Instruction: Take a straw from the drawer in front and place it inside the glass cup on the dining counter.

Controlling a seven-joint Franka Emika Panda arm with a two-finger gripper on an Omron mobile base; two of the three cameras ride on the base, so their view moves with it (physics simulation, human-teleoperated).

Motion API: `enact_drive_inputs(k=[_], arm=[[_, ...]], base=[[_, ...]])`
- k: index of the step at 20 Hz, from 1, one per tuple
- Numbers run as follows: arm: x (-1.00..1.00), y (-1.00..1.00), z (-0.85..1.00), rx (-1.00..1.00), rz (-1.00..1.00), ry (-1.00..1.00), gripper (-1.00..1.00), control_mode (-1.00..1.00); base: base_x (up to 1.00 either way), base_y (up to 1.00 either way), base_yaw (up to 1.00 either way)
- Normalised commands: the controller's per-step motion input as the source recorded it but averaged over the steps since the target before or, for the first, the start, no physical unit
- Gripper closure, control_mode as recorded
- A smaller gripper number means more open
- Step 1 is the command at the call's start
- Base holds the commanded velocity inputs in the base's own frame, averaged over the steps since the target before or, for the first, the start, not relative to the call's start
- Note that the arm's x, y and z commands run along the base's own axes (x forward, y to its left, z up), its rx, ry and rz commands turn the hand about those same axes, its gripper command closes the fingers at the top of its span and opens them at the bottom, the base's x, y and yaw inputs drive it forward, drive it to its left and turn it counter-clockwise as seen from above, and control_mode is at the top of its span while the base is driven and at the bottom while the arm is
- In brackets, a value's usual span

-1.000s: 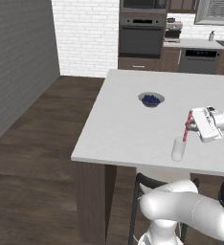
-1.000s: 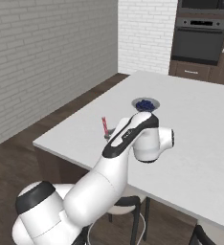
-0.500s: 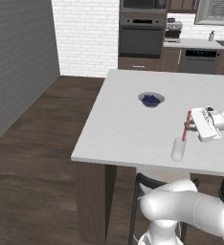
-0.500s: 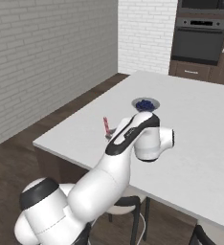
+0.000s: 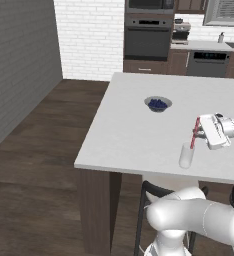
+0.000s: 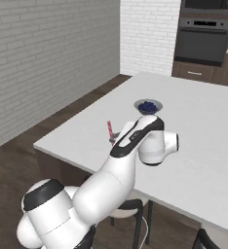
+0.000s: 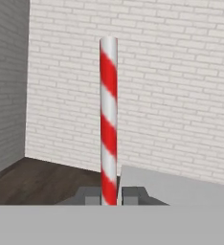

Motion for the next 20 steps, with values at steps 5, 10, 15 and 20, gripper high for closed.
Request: enact_drive_inputs(k=[5, 10, 15, 20], arm=[[0.09, -0.04, -0.02, 0.0, 0.0, 0.0, 1.0, -1.0], [0.07, 0.0, -0.03, 0.0, 0.0, 0.0, 1.0, -1.0], [0.11, -0.02, -0.04, 0.0, 0.0, 0.0, 1.0, -1.0], [0.14, -0.07, -0.05, 0.0, 0.0, 0.0, 1.0, -1.0]], base=[[0.0, 0.0, 0.0], [0.0, 0.0, 0.0], [0.0, 0.0, 0.0], [0.0, 0.0, 0.0]])
